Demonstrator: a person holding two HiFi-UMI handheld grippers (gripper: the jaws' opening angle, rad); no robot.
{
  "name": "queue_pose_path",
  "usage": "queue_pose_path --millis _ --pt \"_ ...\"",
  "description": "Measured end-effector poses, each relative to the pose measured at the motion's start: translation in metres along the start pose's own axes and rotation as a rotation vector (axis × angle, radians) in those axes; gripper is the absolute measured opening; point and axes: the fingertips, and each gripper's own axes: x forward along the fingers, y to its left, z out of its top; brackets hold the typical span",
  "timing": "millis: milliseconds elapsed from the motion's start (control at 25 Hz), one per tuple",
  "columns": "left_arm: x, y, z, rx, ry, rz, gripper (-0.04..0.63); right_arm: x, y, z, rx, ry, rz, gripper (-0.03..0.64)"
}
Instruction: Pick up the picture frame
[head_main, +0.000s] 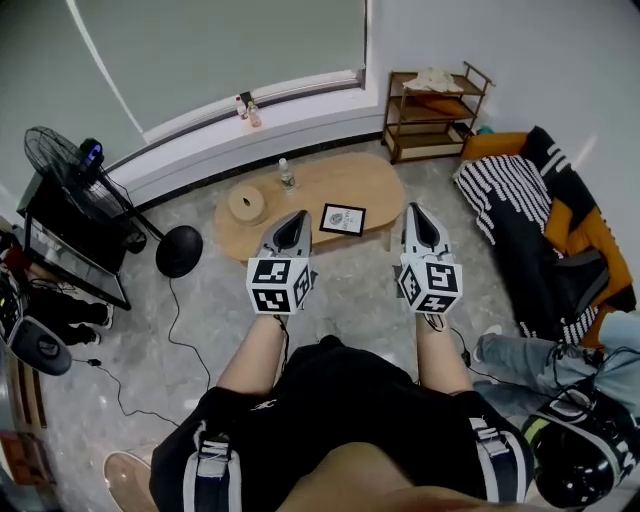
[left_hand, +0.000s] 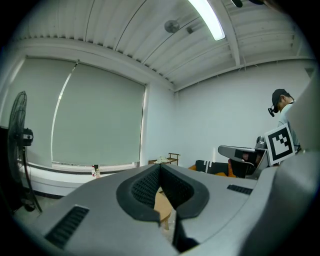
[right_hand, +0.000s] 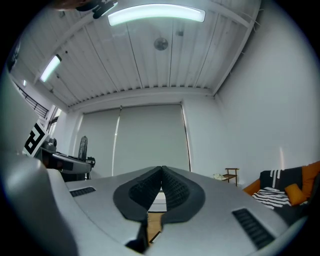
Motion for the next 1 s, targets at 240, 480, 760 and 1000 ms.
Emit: queue_pose_path --millis 240,480,760,1000 --pt "0.078 0.056 0.018 -0.006 0.003 -0.011 0.02 0.096 -0.007 -0.002 -0.005 0.005 -0.008 0.017" --pt "0.151 0.105 0.016 -0.015 0.022 -0.019 0.02 0.182 -0.015 -0.018 -0.007 0.015 -0.007 0.017" --pt "0.218 0.145 0.001 -0.048 0.072 -0.026 0.02 0.251 -0.029 -0.047 0.011 0.06 -0.021 0.017" --pt "0.29 0.165 -0.013 -0.067 0.136 -0.013 0.02 0.322 -0.066 -0.073 0.037 0.107 -0.015 0.017"
